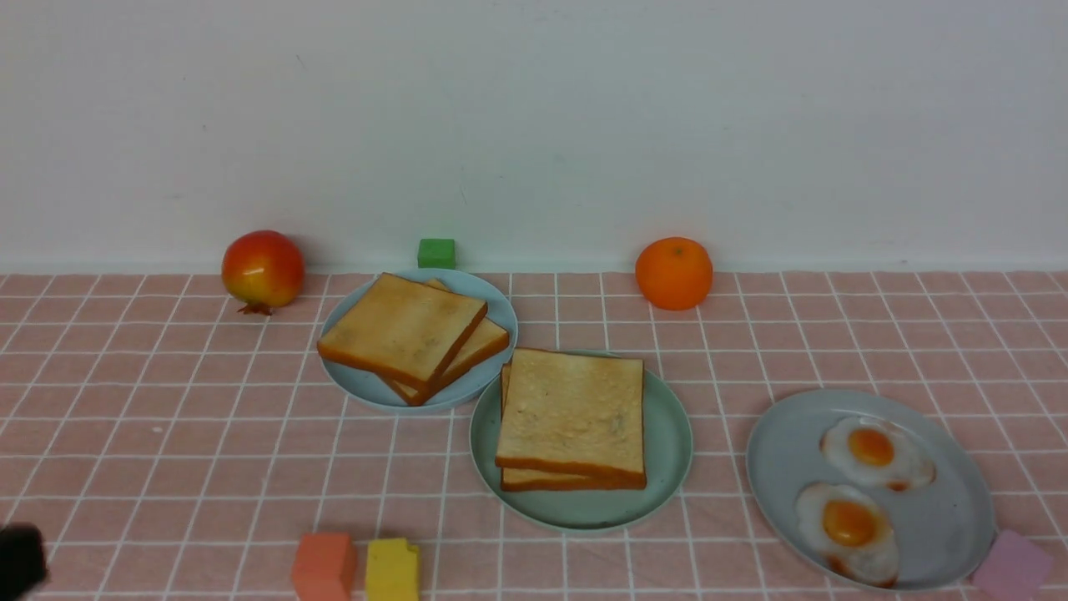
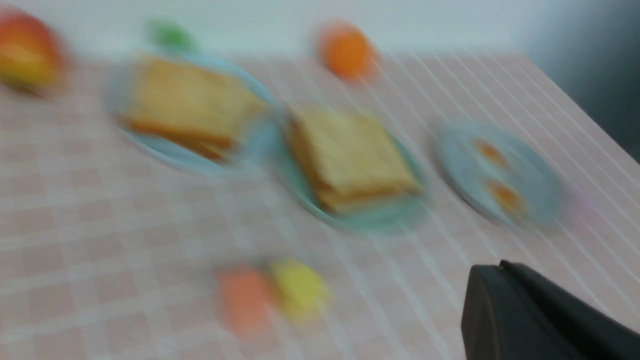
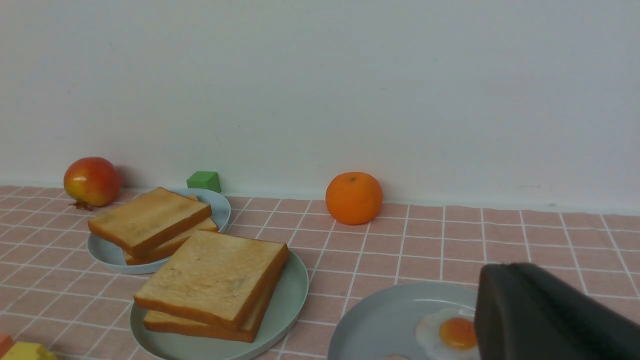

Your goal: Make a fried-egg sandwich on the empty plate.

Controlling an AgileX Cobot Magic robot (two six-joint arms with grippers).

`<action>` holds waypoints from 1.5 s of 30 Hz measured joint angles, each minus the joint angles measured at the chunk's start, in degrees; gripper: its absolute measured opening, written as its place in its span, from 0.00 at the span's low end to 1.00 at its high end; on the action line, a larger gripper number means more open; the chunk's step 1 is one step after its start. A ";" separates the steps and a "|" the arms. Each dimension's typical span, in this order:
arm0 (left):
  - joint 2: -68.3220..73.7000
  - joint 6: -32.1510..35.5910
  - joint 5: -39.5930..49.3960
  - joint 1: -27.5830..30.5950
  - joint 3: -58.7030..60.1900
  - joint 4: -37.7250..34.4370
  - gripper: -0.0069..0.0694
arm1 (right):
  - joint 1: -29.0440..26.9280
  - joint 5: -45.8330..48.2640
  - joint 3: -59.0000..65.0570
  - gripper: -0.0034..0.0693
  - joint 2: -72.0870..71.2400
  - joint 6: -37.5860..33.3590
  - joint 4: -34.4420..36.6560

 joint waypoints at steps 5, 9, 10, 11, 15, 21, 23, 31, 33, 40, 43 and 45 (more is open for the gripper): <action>-6.95 -9.47 -7.43 9.04 11.95 13.18 0.11 | 0.00 0.00 0.00 0.05 -0.11 0.00 0.06; -14.11 -12.96 -9.87 13.54 22.06 16.36 0.11 | 0.00 0.00 0.00 0.06 -0.17 0.00 0.06; -15.26 -13.03 -10.31 14.50 24.01 16.27 0.11 | 0.00 0.00 0.00 0.06 -0.17 0.00 0.06; -16.10 -12.97 -10.61 15.70 26.33 16.04 0.11 | 0.00 0.00 0.00 0.06 -0.17 0.00 0.06; -16.81 -9.18 -12.85 19.55 34.25 13.24 0.11 | 0.00 0.00 0.00 0.06 -0.28 0.00 0.06; -16.81 2.46 -15.32 21.14 35.69 11.19 0.11 | 0.00 0.00 0.07 0.07 -0.28 0.00 0.06; -16.81 4.62 -15.37 21.27 35.69 11.02 0.11 | 0.00 0.00 0.07 0.07 -0.28 0.00 0.06; -16.81 5.36 -15.55 24.48 35.69 10.45 0.12 | 0.00 0.05 0.07 0.07 -0.28 0.00 0.06; -16.81 5.36 -15.55 24.48 35.69 10.45 0.12 | 0.00 0.05 0.07 0.08 -0.28 0.00 0.06; -16.81 5.36 -15.66 24.48 35.74 10.39 0.12 | 0.00 0.05 0.07 0.09 -0.28 0.00 0.06; -16.81 5.36 -15.66 24.48 35.74 10.34 0.13 | 0.00 0.05 0.07 0.09 -0.28 0.00 0.06; -16.81 5.36 -15.66 24.48 35.74 10.34 0.13 | 0.00 0.05 0.07 0.10 -0.28 0.00 0.06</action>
